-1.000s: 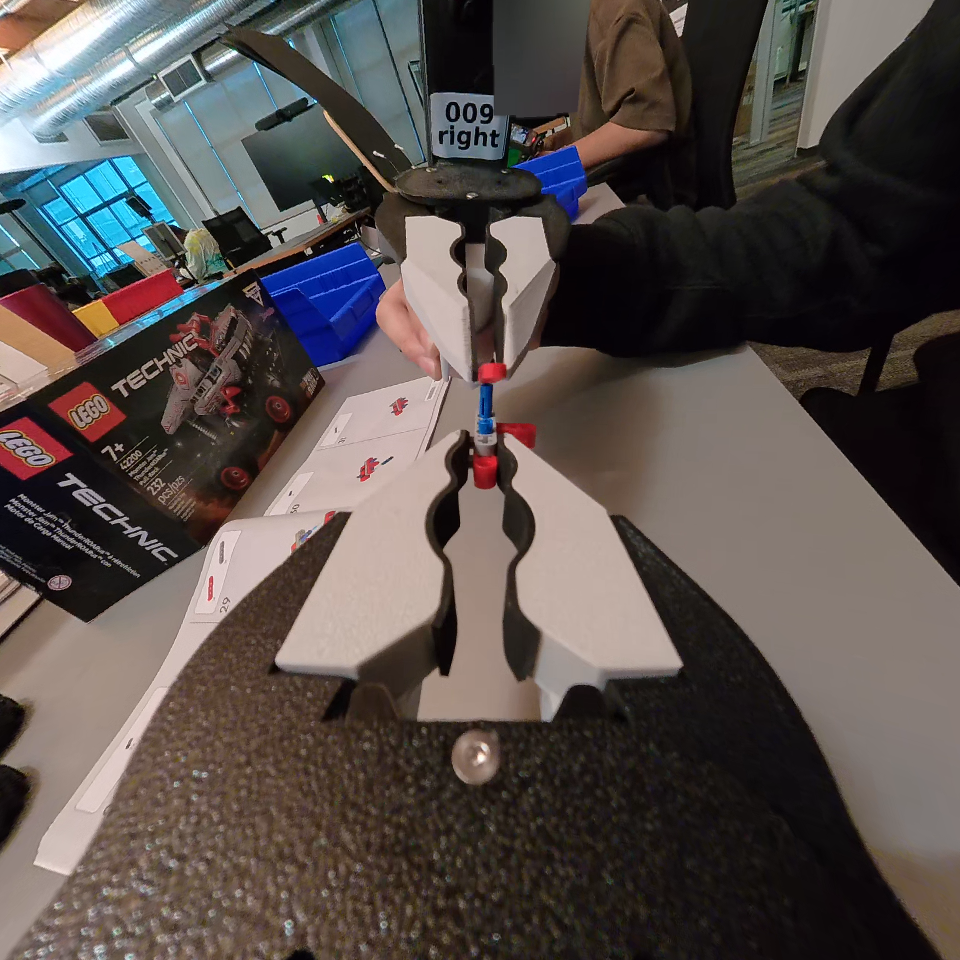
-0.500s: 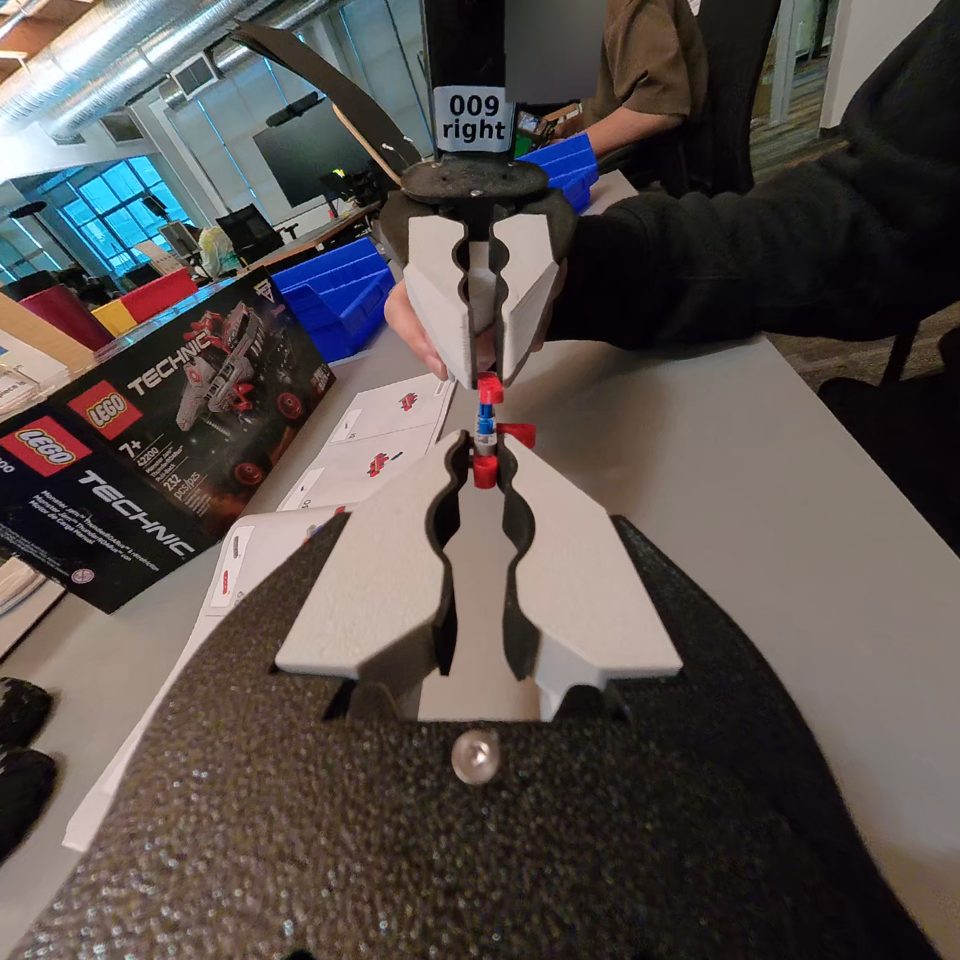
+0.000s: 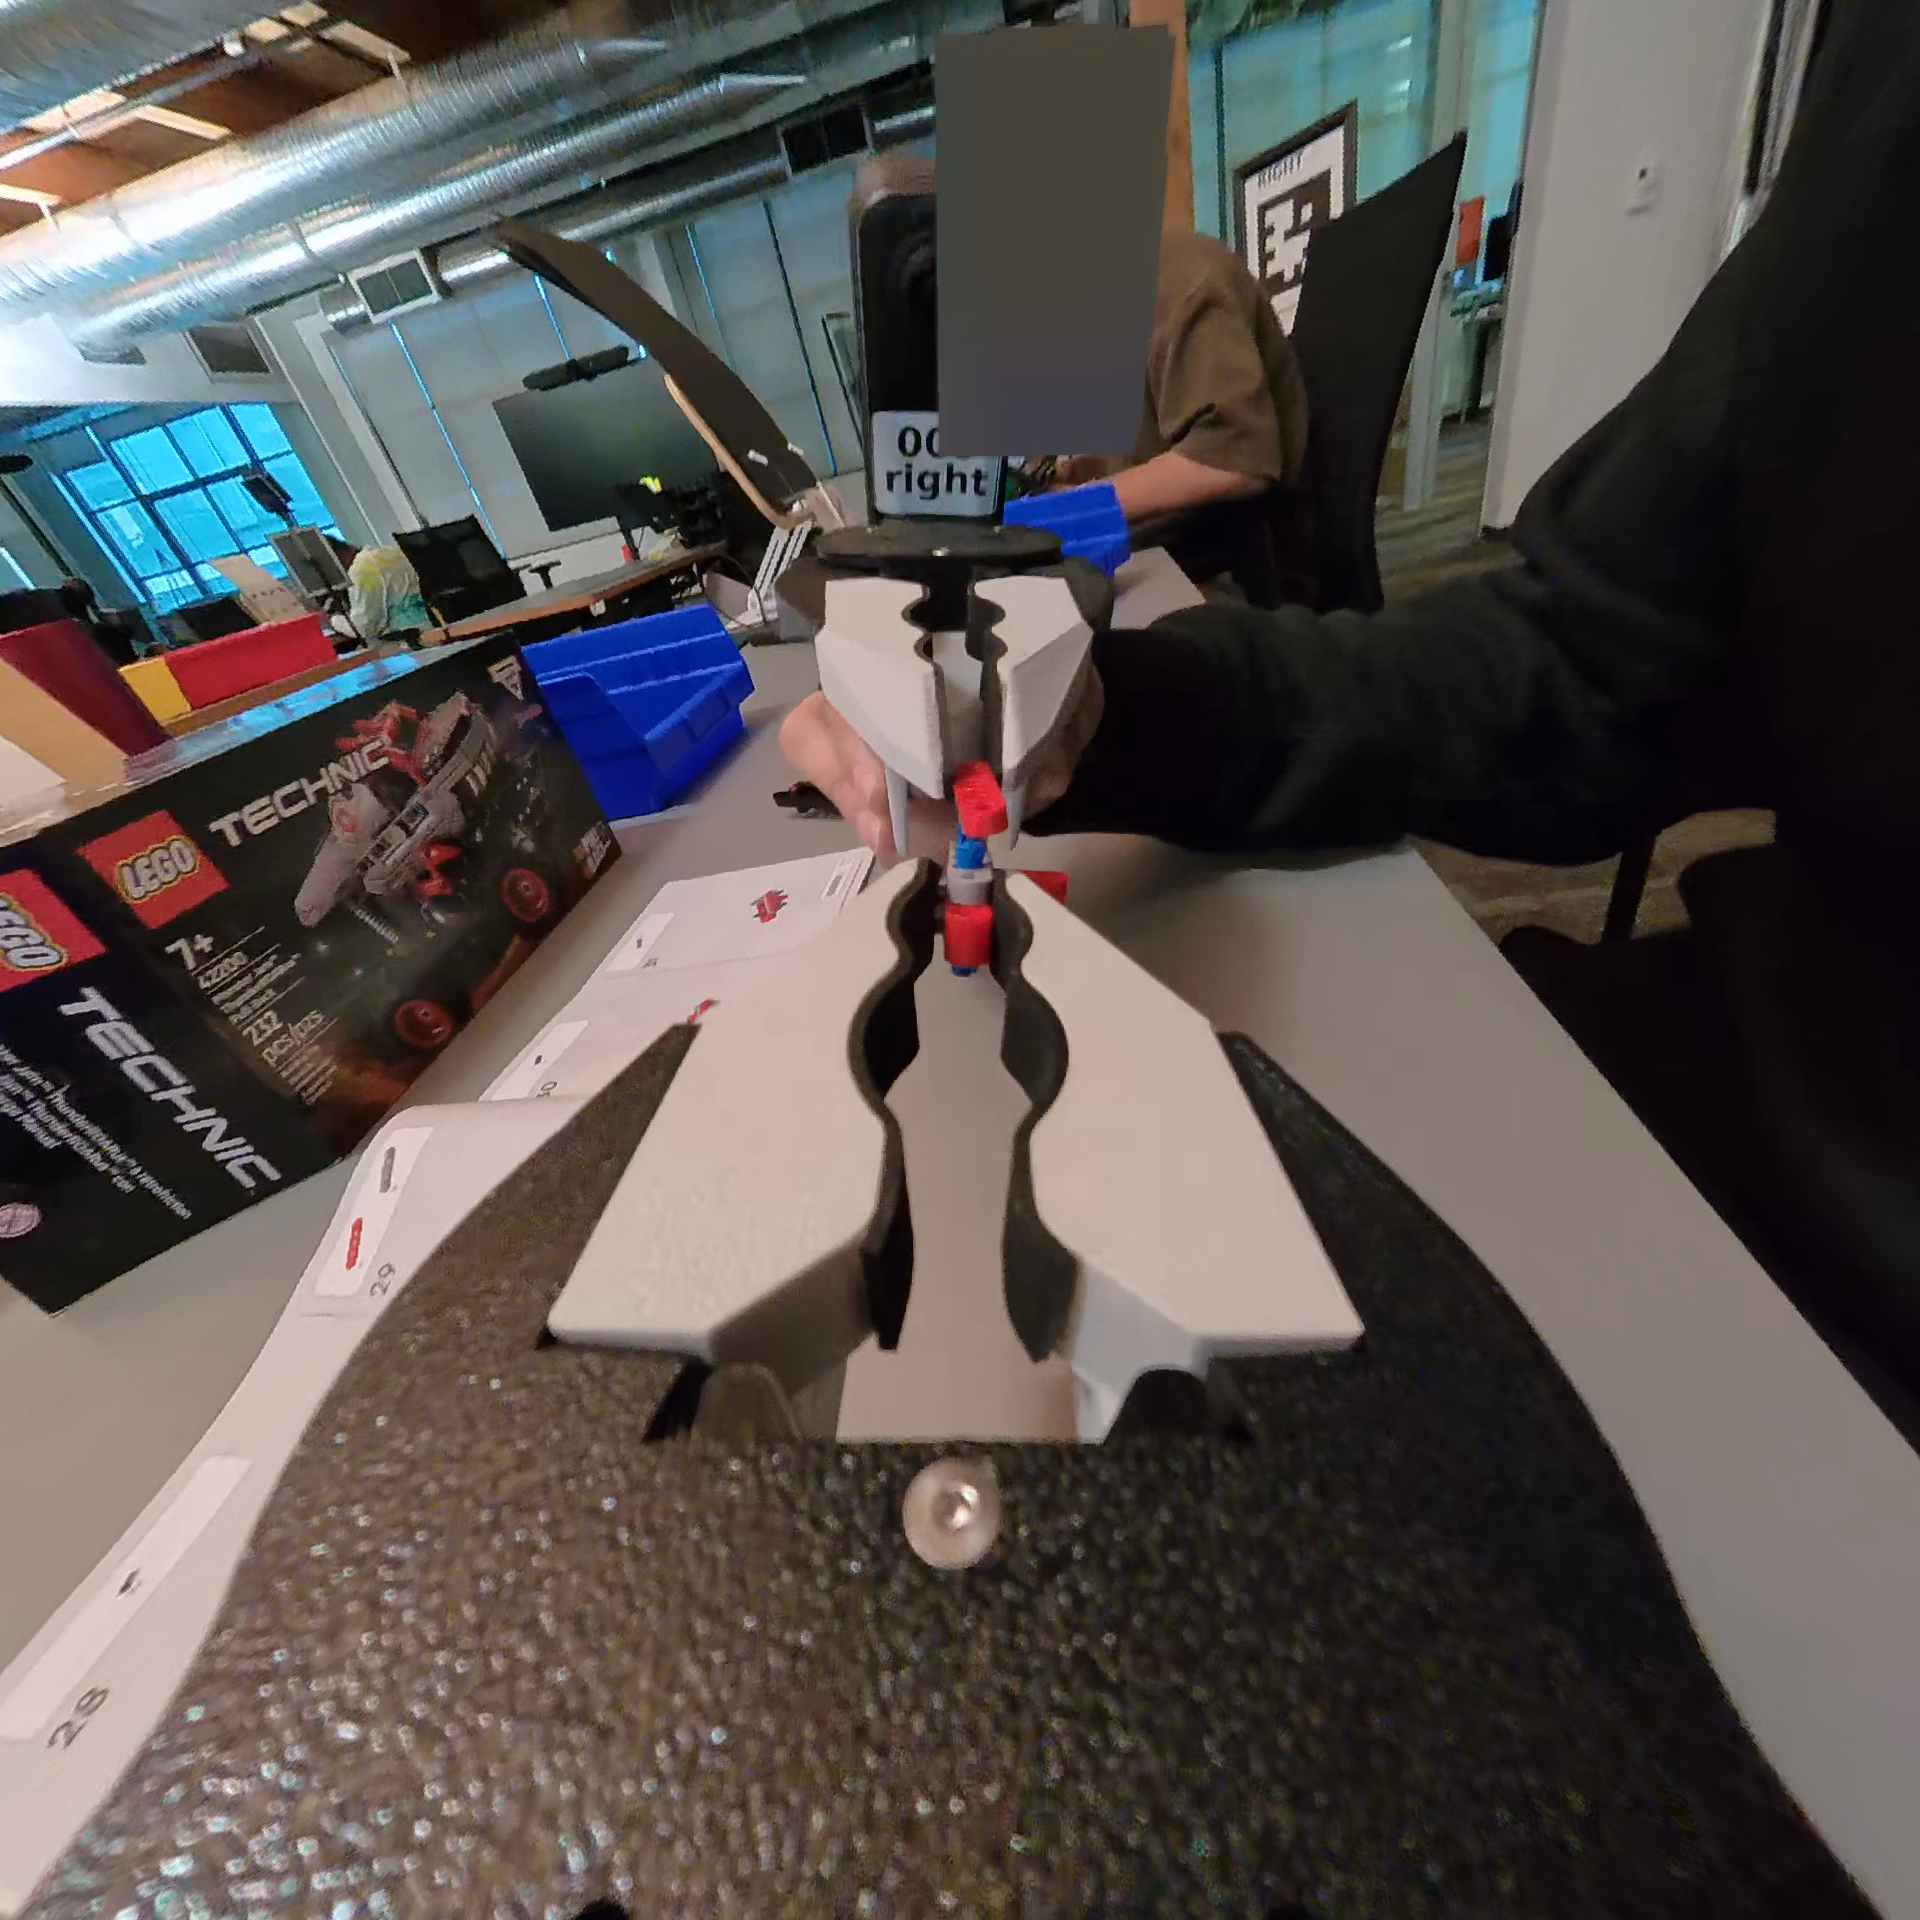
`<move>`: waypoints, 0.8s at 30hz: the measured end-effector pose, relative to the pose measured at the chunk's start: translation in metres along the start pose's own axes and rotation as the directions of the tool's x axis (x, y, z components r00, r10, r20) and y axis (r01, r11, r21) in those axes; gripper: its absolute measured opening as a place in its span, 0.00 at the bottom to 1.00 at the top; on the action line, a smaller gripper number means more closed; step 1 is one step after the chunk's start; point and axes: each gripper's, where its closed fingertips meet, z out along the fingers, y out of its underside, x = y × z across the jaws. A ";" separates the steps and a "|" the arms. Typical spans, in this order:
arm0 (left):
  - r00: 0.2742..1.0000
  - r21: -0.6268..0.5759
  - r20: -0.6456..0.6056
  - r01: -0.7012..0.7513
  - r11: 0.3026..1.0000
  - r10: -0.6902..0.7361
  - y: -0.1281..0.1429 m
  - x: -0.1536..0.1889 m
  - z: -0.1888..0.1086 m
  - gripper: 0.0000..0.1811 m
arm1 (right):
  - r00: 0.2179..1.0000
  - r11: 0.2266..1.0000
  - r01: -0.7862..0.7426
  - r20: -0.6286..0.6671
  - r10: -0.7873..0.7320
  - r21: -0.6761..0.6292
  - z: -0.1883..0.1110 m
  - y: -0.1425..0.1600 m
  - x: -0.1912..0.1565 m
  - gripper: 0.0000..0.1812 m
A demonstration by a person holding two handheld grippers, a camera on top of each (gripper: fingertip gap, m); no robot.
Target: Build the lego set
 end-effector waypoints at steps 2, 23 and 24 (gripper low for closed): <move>0.999 0.099 -0.012 0.041 0.994 -0.040 -0.015 0.000 -0.004 0.04 | 1.000 1.000 0.010 -0.026 -0.010 -0.024 0.001 0.004 0.003 0.03; 0.995 0.138 -0.007 0.104 0.985 -0.104 -0.018 -0.008 -0.011 0.03 | 0.980 0.798 -0.191 -0.064 0.188 -0.571 0.000 0.118 -0.001 0.03; 0.993 0.156 -0.011 0.121 0.980 -0.121 -0.020 -0.008 -0.012 0.04 | 0.980 0.775 -0.184 -0.056 0.189 -0.604 0.001 0.125 -0.004 0.03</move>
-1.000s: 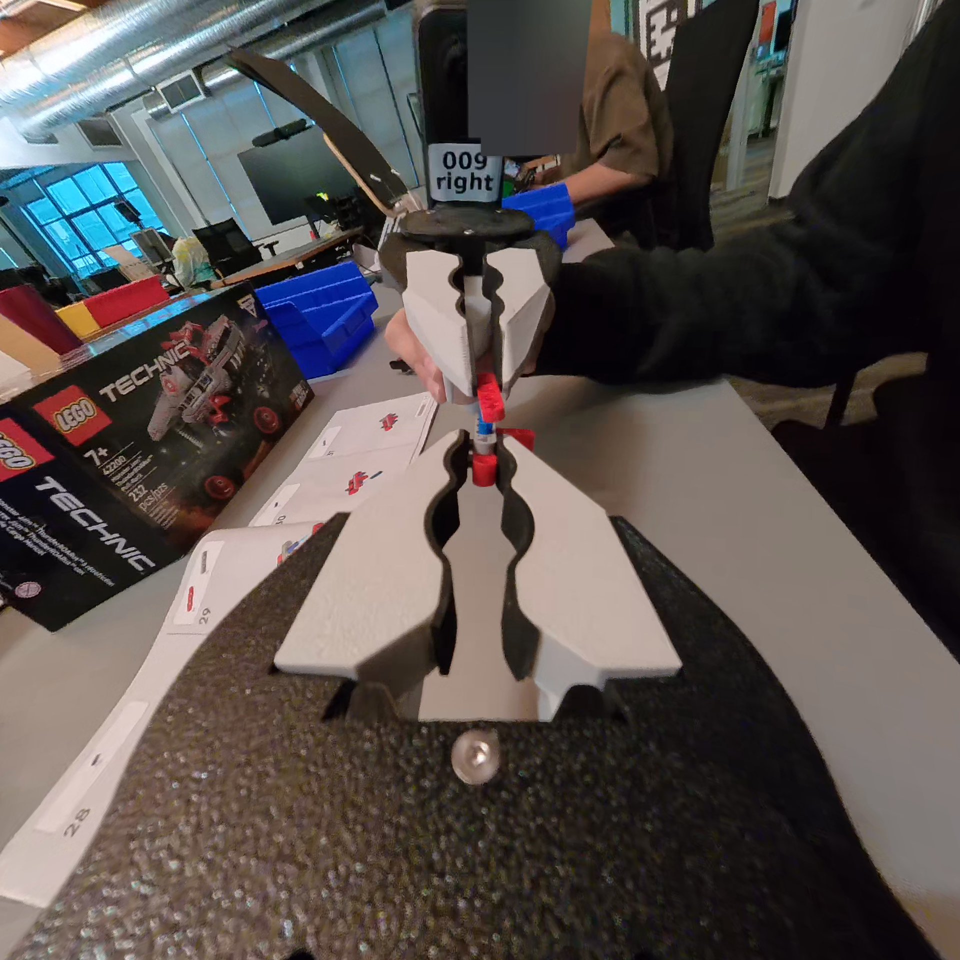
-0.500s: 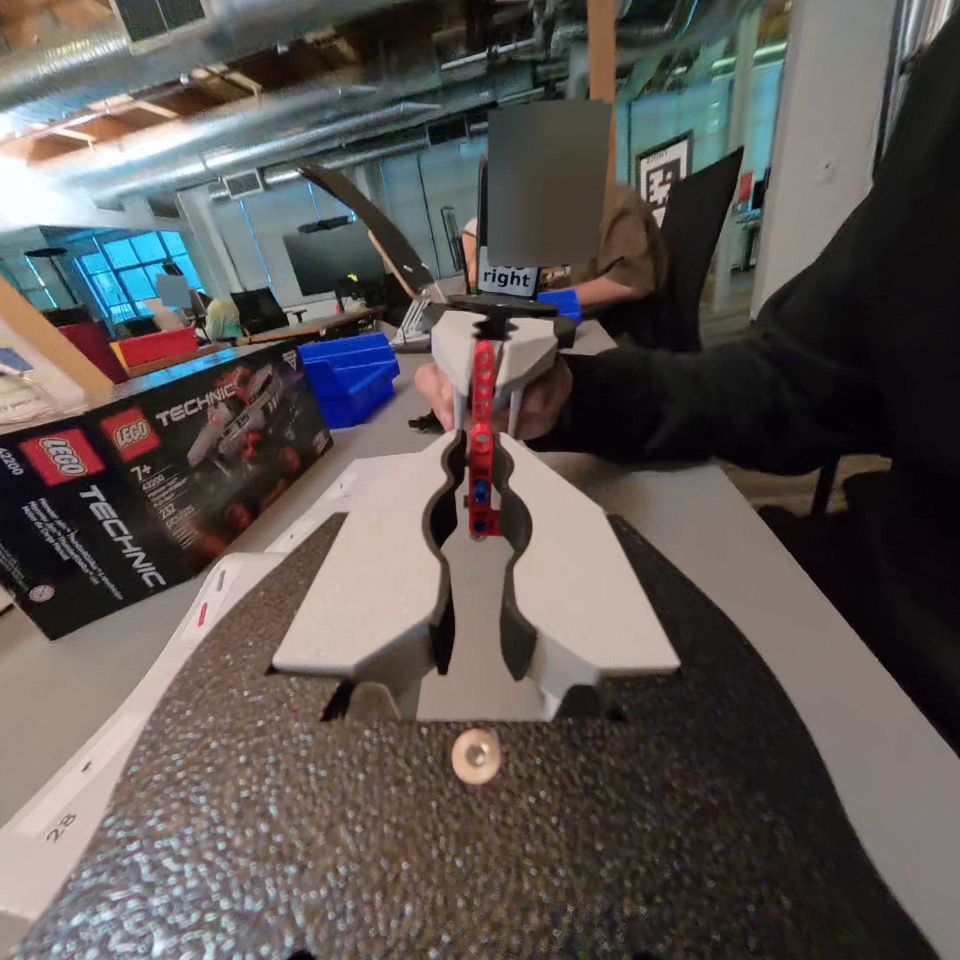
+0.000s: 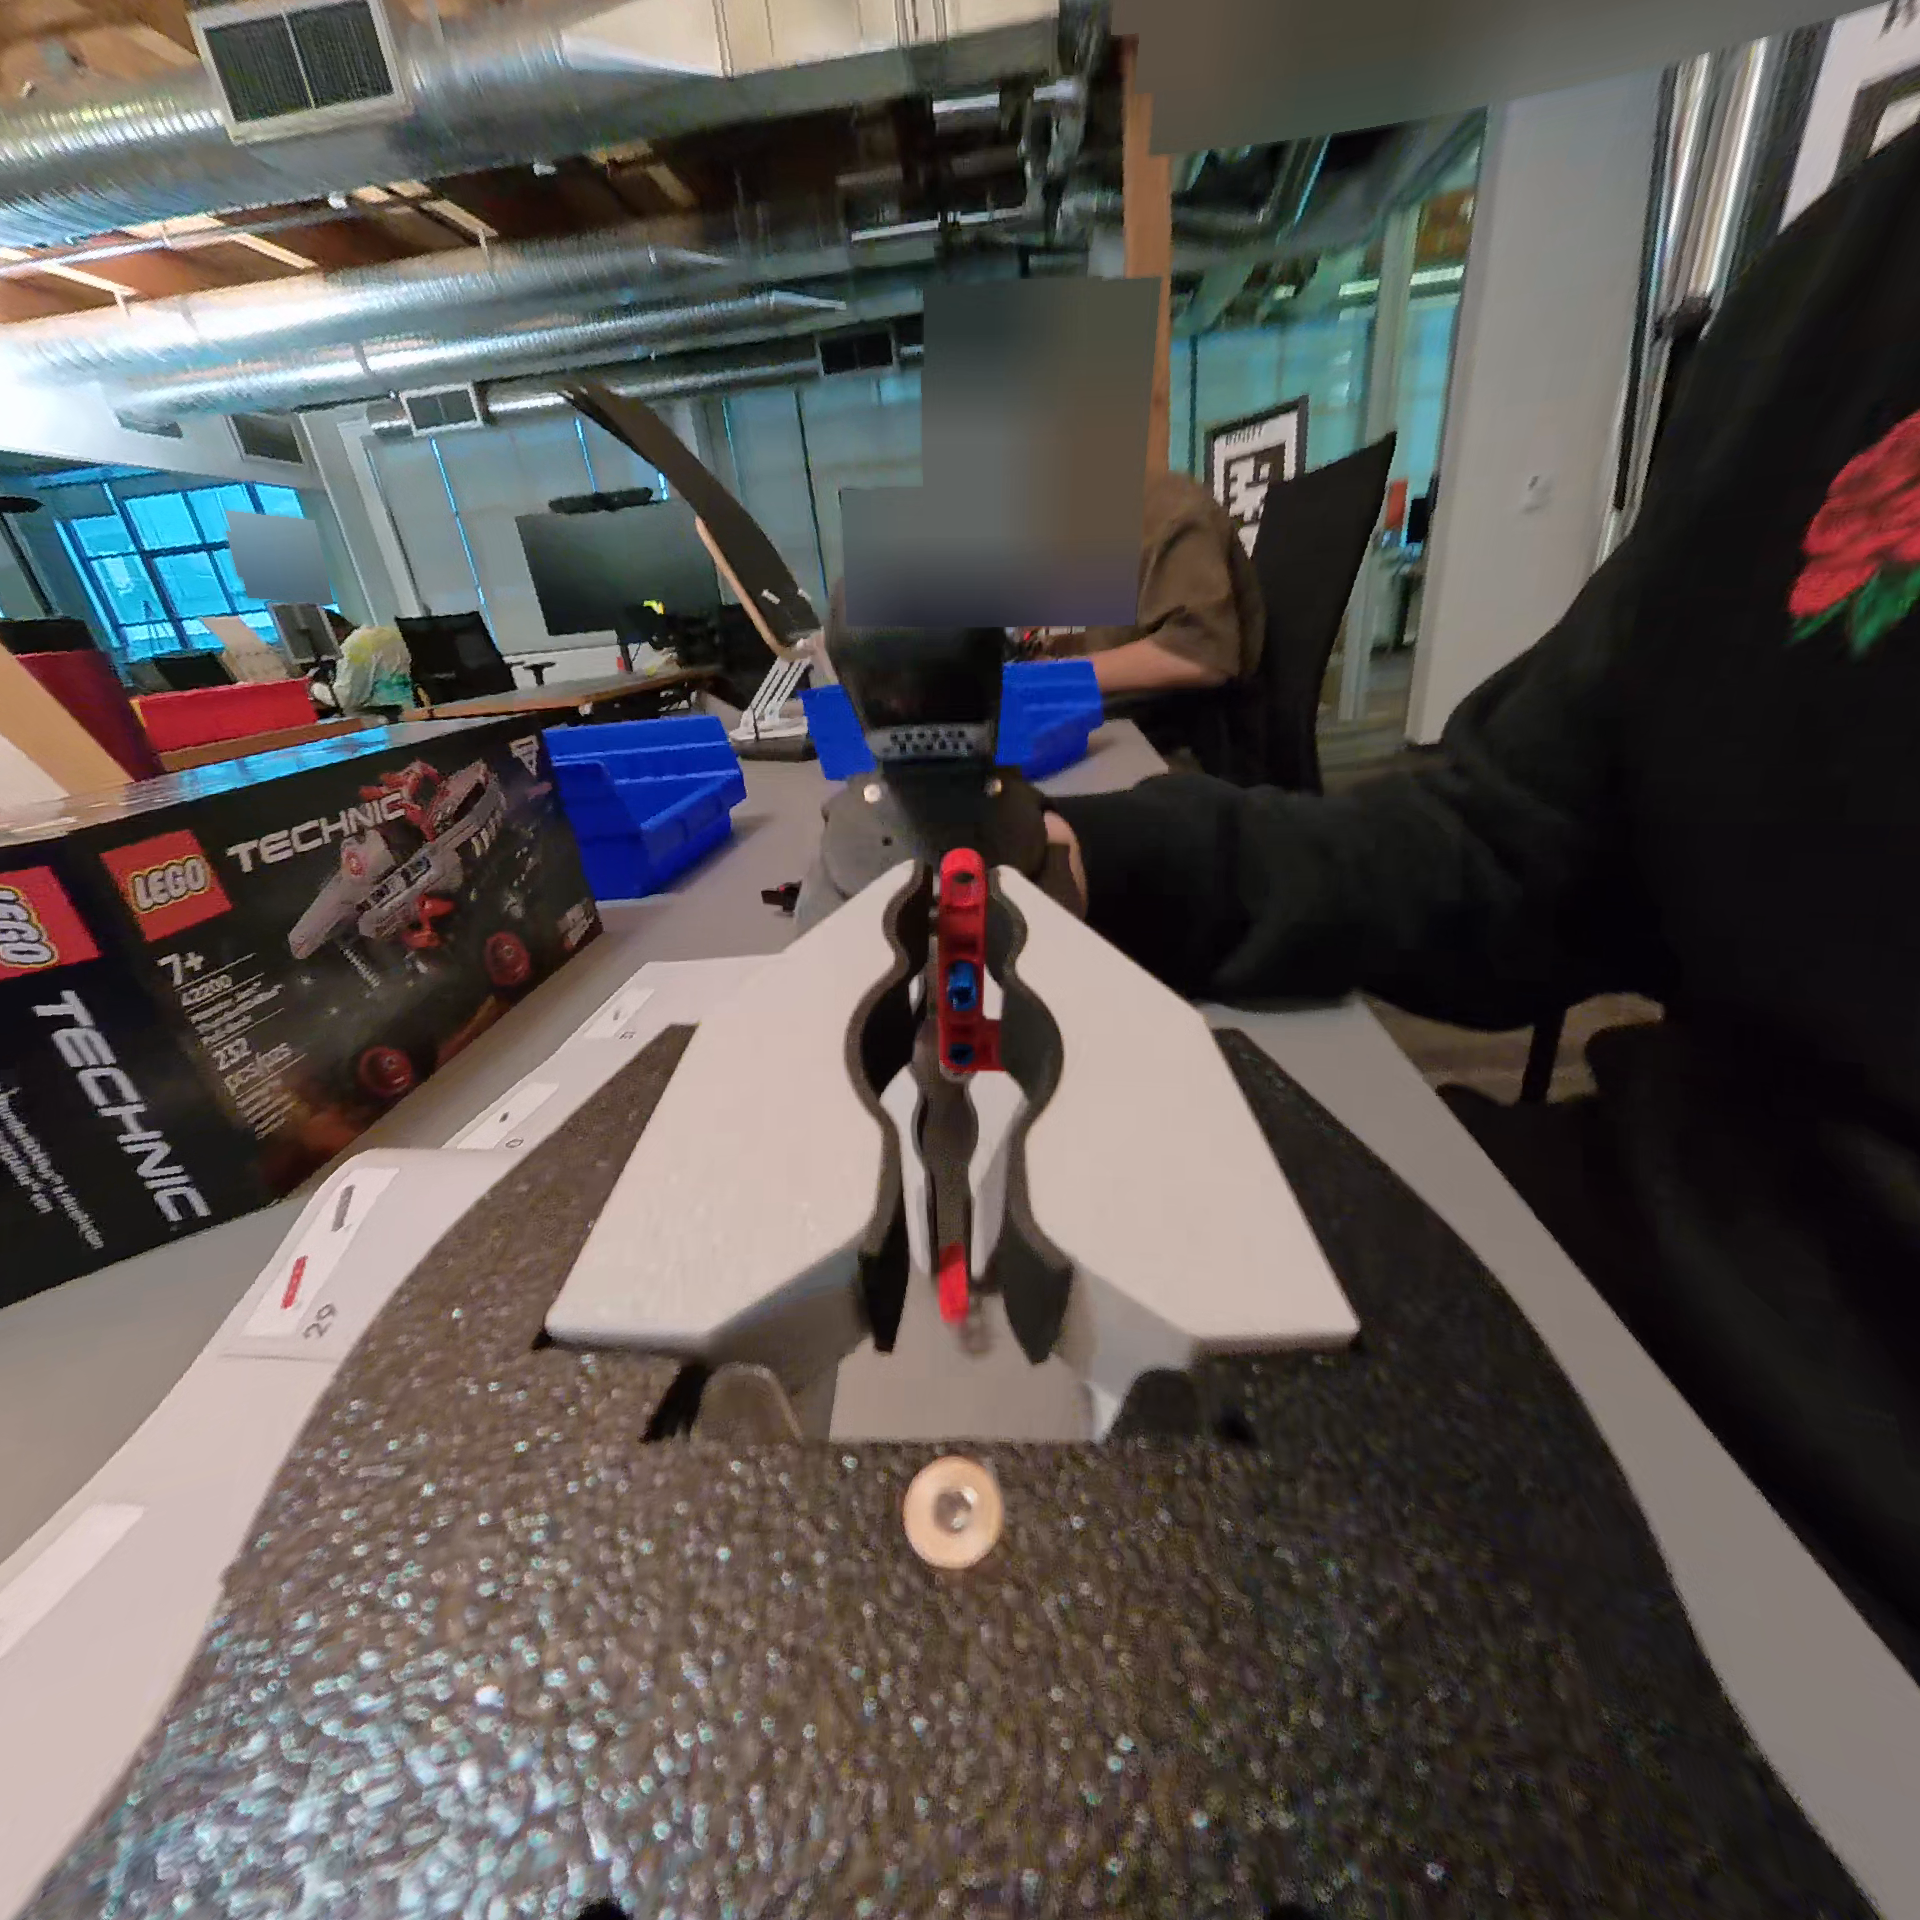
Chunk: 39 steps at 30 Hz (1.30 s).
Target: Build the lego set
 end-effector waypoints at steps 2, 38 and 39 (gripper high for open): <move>1.000 0.007 0.014 0.005 1.000 -0.005 -0.001 -0.003 -0.001 0.04 | 0.999 1.000 -0.009 0.034 0.009 0.005 0.004 0.000 -0.006 0.08; 0.997 -0.330 0.017 -0.060 0.942 0.069 0.043 -0.001 -0.001 0.04 | 0.973 0.923 0.219 -0.134 -0.186 0.315 -0.033 -0.064 -0.003 0.03; 0.999 -0.335 0.014 -0.029 0.942 0.036 0.045 0.000 -0.001 0.04 | 0.974 0.927 0.218 -0.127 -0.187 0.306 -0.032 -0.062 -0.004 0.03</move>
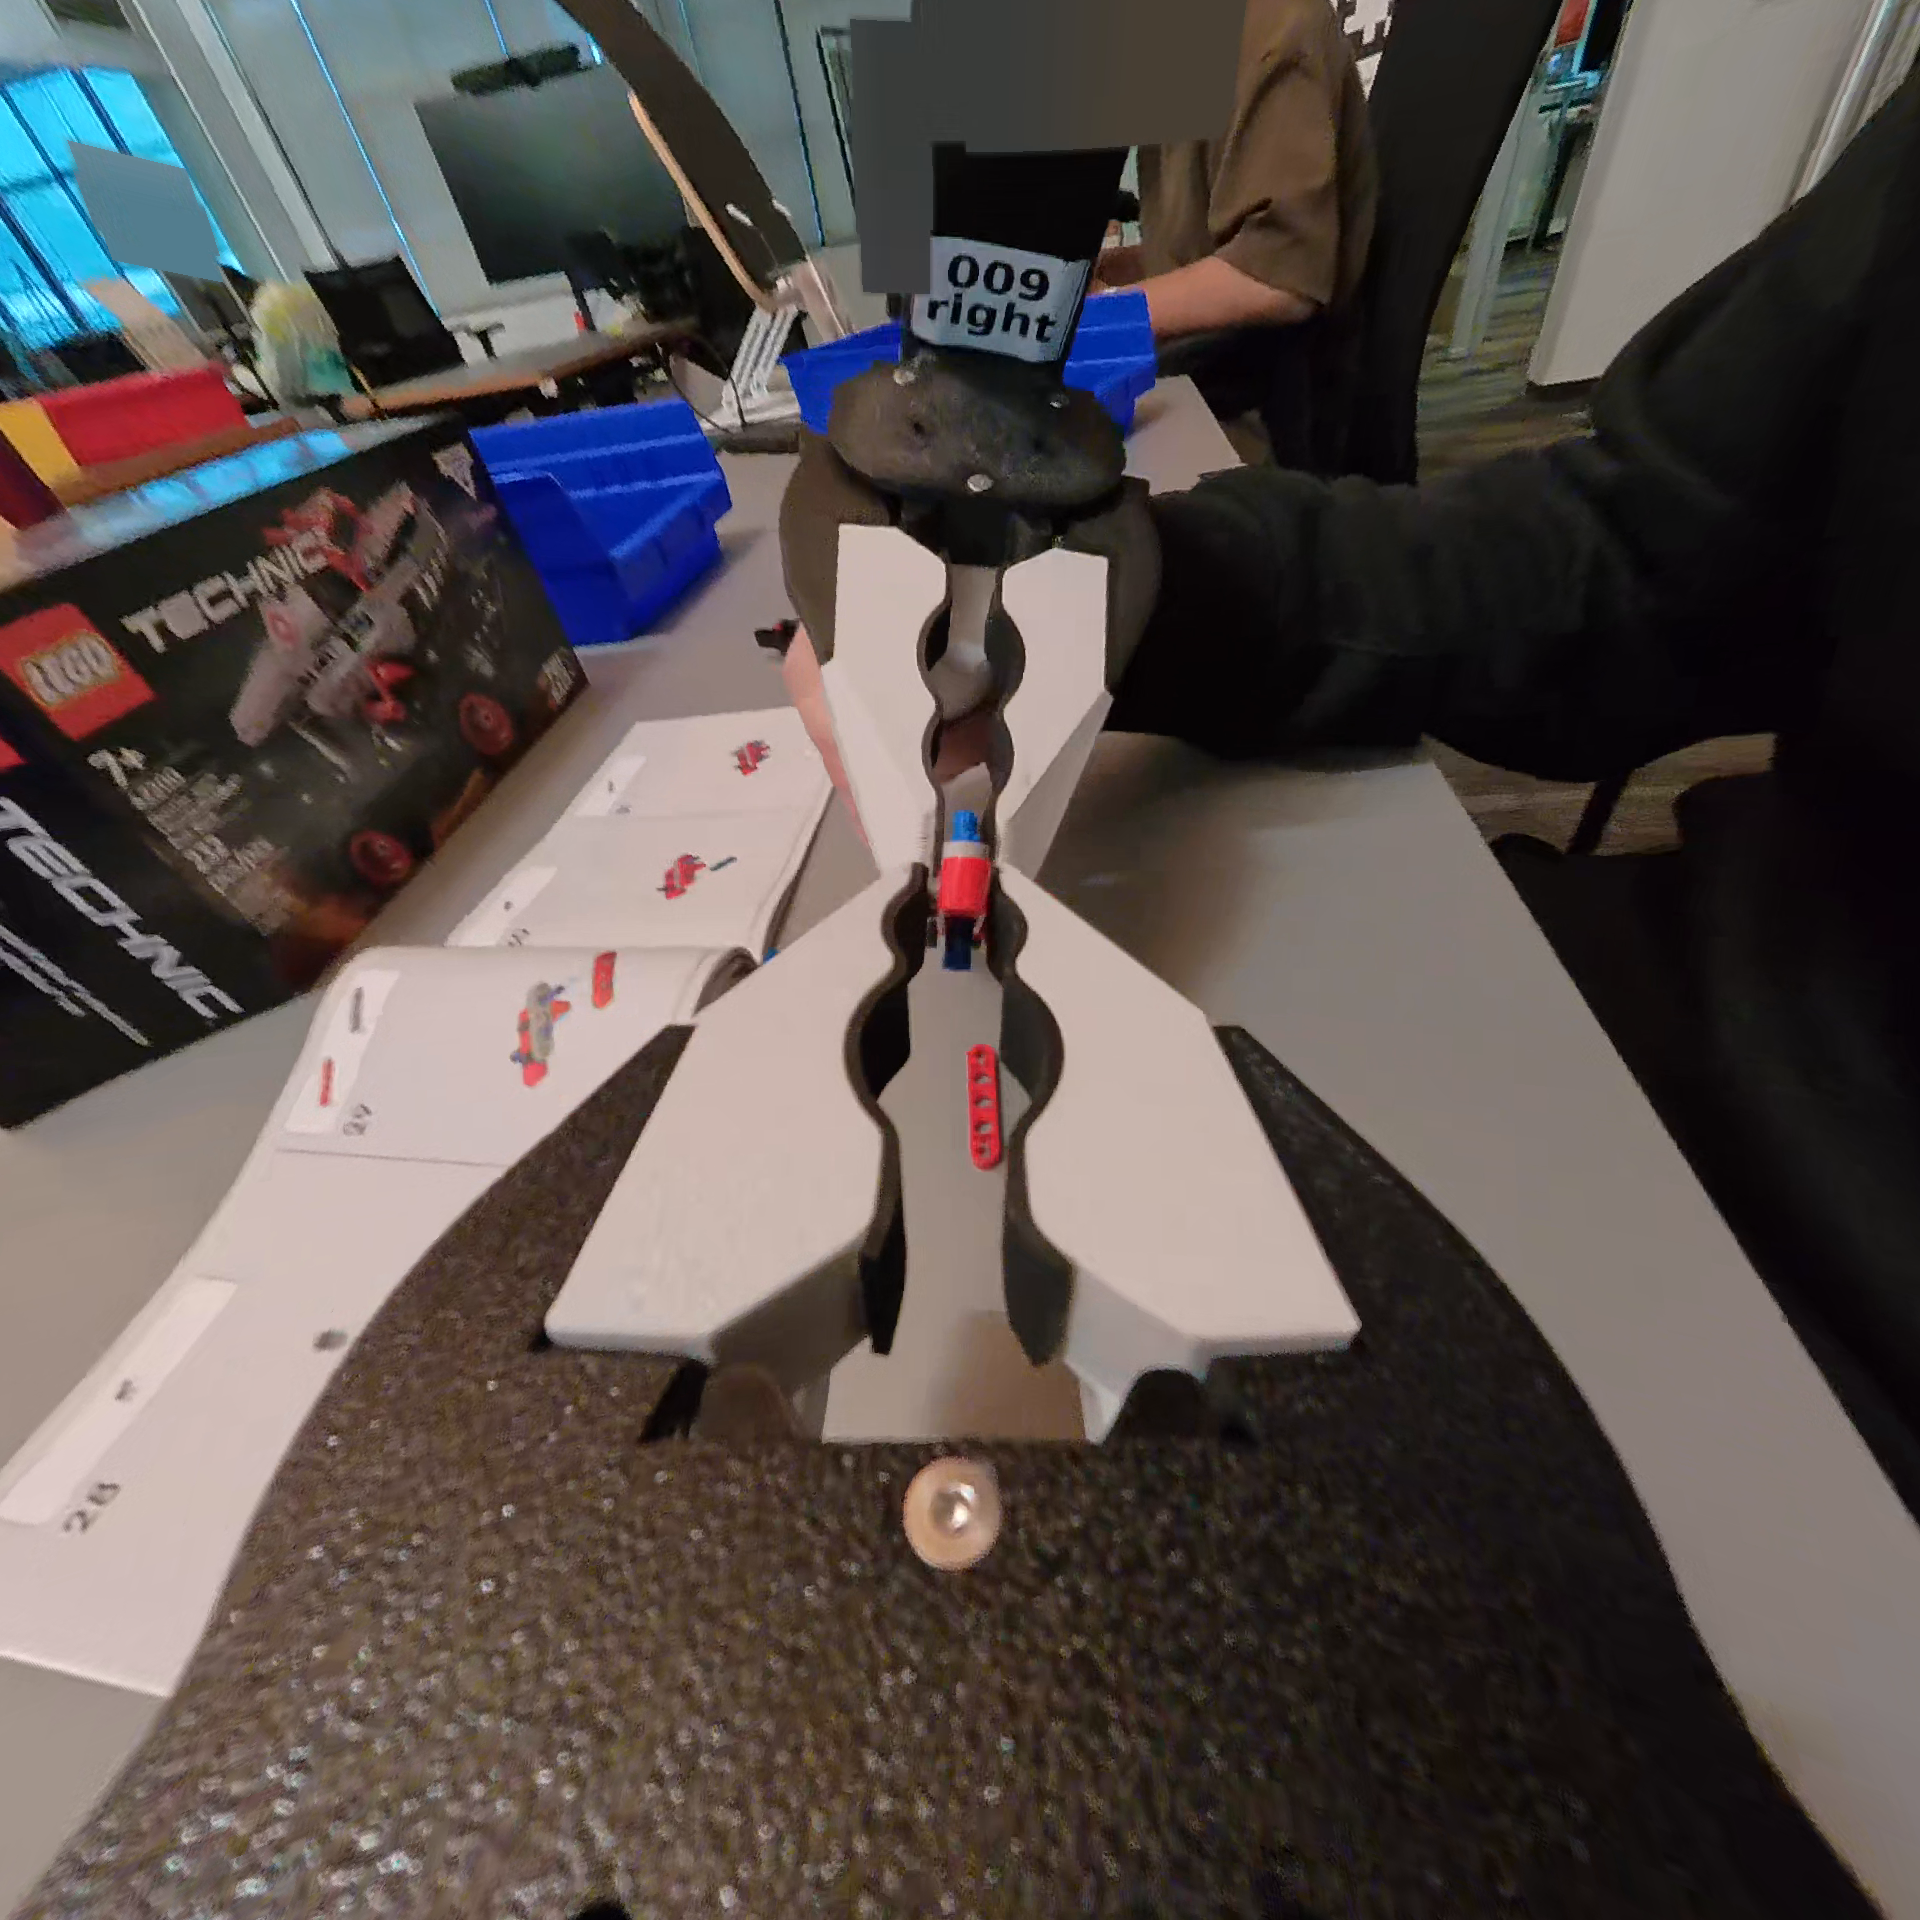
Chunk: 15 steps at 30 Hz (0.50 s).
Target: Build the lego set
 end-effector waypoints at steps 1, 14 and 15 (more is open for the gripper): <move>1.000 0.001 -0.011 0.030 1.000 -0.030 0.001 0.000 0.000 0.04 | 1.000 1.000 -0.001 0.001 0.001 -0.006 0.000 0.001 0.000 0.03; 0.997 -0.034 -0.009 0.072 0.997 -0.073 0.007 -0.002 0.004 0.04 | 0.997 0.997 -0.072 0.029 0.073 -0.018 0.000 0.006 -0.001 0.03; 0.998 -0.044 -0.002 0.060 0.997 -0.060 0.008 -0.003 0.004 0.04 | 0.997 0.997 -0.076 0.030 0.076 -0.020 0.001 0.007 -0.001 0.03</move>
